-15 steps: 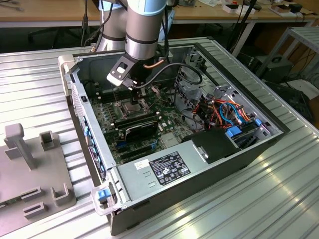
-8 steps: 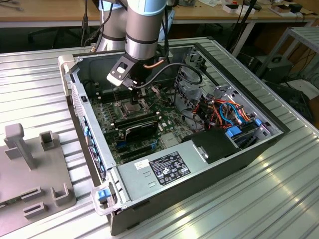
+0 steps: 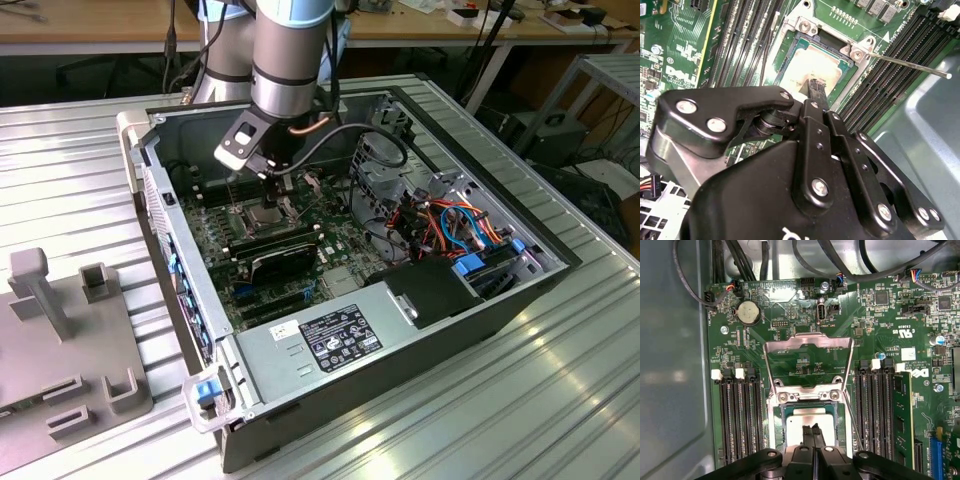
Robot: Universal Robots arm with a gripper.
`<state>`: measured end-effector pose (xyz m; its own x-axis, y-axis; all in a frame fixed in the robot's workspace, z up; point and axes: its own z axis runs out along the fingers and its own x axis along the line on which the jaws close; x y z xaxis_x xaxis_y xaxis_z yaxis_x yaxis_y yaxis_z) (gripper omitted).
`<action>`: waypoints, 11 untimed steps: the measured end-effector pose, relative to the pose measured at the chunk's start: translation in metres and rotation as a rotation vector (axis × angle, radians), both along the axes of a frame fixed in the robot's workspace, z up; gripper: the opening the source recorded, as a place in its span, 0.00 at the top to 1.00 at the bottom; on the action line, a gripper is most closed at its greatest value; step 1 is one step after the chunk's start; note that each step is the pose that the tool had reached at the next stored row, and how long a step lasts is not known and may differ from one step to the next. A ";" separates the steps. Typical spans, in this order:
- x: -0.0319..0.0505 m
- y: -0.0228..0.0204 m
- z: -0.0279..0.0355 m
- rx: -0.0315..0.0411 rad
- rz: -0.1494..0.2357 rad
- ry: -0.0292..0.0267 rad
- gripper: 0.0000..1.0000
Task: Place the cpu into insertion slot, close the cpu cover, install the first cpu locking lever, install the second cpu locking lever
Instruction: 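Close the cpu cover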
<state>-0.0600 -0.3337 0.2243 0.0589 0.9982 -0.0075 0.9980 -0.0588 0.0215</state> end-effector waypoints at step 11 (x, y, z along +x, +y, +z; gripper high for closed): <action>0.0000 0.0000 0.0122 0.0004 0.000 0.0001 0.89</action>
<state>-0.0600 -0.3337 0.2365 0.0587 0.9982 -0.0071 0.9981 -0.0586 0.0214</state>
